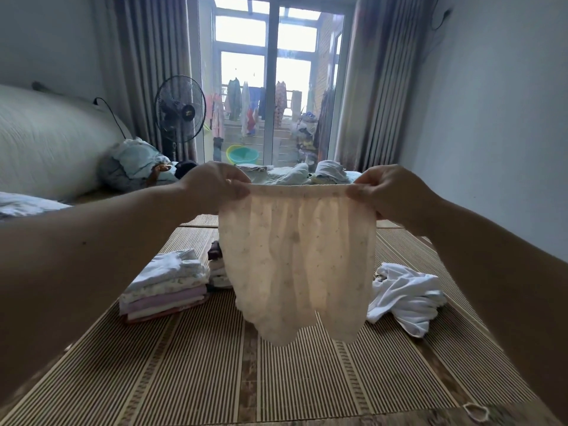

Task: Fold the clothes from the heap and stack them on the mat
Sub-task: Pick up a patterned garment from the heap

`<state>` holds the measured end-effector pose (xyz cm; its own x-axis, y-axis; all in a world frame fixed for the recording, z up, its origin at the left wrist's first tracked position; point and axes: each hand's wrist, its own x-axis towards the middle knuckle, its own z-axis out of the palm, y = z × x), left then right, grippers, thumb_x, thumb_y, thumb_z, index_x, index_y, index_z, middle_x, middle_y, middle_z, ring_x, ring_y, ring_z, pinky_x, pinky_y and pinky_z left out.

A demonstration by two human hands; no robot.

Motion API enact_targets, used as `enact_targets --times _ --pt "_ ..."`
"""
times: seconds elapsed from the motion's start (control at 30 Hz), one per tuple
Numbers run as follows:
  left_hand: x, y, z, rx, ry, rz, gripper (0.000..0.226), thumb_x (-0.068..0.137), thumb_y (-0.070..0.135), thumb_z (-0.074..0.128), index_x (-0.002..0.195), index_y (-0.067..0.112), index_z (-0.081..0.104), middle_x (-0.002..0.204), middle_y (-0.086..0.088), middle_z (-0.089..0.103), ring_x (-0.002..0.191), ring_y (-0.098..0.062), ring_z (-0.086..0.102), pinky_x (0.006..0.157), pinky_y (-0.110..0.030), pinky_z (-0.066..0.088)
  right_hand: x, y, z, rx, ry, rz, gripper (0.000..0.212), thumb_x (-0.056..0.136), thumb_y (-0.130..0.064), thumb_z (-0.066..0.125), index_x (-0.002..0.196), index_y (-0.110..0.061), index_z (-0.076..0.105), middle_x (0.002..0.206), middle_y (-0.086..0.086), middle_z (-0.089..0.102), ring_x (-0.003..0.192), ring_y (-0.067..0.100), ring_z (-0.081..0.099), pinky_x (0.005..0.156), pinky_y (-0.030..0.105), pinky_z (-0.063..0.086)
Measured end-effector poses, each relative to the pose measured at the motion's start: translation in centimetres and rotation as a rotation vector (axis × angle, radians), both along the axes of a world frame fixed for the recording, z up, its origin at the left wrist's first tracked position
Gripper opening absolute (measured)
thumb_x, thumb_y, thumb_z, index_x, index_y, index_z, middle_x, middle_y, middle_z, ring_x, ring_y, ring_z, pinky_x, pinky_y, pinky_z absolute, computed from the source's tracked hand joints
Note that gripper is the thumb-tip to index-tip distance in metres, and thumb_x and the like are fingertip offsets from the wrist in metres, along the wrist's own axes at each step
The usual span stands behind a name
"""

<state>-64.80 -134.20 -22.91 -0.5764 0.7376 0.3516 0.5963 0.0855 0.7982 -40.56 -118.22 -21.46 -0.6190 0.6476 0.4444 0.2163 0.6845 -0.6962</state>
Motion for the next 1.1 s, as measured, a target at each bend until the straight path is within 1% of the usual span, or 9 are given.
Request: enact_targets --times 0.17,0.3,0.4,0.5,0.63,0.77,0.83,0.97,1.1 --pt "-0.1 1.1 0.0 -0.046 0.032 0.068 0.008 0.084 0.015 0.065 0.081 0.019 0.071 0.050 0.009 0.063 0.045 -0.005 0.058 0.043 -0.019 0.045 -0.8 -0.1 -0.7 -0.033 0.039 -0.029 0.016 0.084 -0.015 0.069 0.067 -0.017 0.068 0.063 0.003 0.063 0.061 0.018 0.061 0.070 0.039 0.058" --pt "0.4 1.8 -0.2 -0.108 0.082 0.115 0.010 0.083 0.016 0.064 0.078 0.022 0.070 0.064 0.004 0.066 0.055 -0.011 0.059 0.047 -0.019 0.043 -1.2 -0.4 -1.5 -0.058 0.062 -0.039 0.015 0.084 -0.012 0.067 0.069 -0.014 0.067 0.065 0.005 0.061 0.061 0.017 0.058 0.072 0.041 0.057" --pt "0.7 1.8 -0.2 -0.123 0.015 0.120 0.008 0.079 0.015 0.066 0.075 0.020 0.070 0.063 0.004 0.067 0.056 -0.013 0.060 0.051 -0.021 0.048 -0.9 -0.3 -1.6 -0.086 0.093 -0.052 0.017 0.083 -0.010 0.067 0.067 -0.015 0.066 0.064 0.004 0.061 0.059 0.016 0.057 0.071 0.039 0.056" --pt "1.2 1.7 -0.5 -0.130 -0.099 0.078 0.006 0.074 0.008 0.064 0.074 0.009 0.070 0.068 -0.008 0.064 0.063 -0.024 0.060 0.068 -0.036 0.052 -0.9 -0.3 -1.6 -0.082 0.103 -0.092 0.017 0.082 -0.010 0.067 0.066 -0.013 0.066 0.064 0.006 0.061 0.056 0.016 0.056 0.062 0.033 0.054" --pt "2.2 1.8 -0.9 -0.133 -0.172 0.071 0.024 0.068 0.011 0.060 0.088 0.004 0.071 0.074 -0.012 0.062 0.069 -0.025 0.058 0.078 -0.049 0.054 -1.2 -0.6 -2.2 -0.116 0.137 -0.097 0.019 0.082 -0.009 0.067 0.064 -0.015 0.065 0.060 0.004 0.062 0.050 0.013 0.056 0.051 0.025 0.050" --pt "2.4 1.9 -0.7 -0.151 -0.048 0.054 0.008 0.078 0.009 0.060 0.075 0.011 0.067 0.072 -0.005 0.061 0.070 -0.022 0.054 0.070 -0.036 0.045 -1.1 -1.1 -2.3 -0.014 0.080 -0.060 0.013 0.080 -0.009 0.066 0.070 -0.018 0.068 0.062 -0.001 0.063 0.056 0.011 0.057 0.060 0.027 0.051" --pt "1.9 1.6 -0.5 -0.180 0.125 0.046 0.021 0.082 0.013 0.065 0.065 0.023 0.069 0.063 0.010 0.066 0.067 -0.015 0.059 0.068 -0.029 0.049 -0.2 -1.4 -1.9 0.019 0.009 0.058 0.019 0.079 -0.002 0.063 0.076 -0.019 0.071 0.063 -0.003 0.063 0.057 0.008 0.056 0.055 0.021 0.049" --pt "1.7 0.5 0.2 -0.240 0.407 -0.021 0.028 0.085 0.016 0.068 0.069 0.038 0.062 0.065 0.015 0.060 0.062 0.000 0.054 0.057 -0.014 0.041 1.9 -2.2 -1.2 -0.299 0.047 0.440 0.031 0.080 0.016 0.048 0.074 -0.008 0.066 0.065 0.003 0.061 0.063 0.015 0.056 0.052 0.020 0.049" --pt "2.5 0.0 0.6 -0.094 0.023 -0.323 0.032 0.087 -0.005 0.060 0.076 0.024 0.071 0.086 -0.005 0.068 0.075 -0.011 0.063 0.072 -0.026 0.053 1.9 -3.4 -1.0 -0.744 0.153 0.680 0.022 0.053 0.007 0.048 0.065 -0.006 0.061 0.093 0.026 0.054 0.077 0.032 0.055 0.062 0.032 0.051"
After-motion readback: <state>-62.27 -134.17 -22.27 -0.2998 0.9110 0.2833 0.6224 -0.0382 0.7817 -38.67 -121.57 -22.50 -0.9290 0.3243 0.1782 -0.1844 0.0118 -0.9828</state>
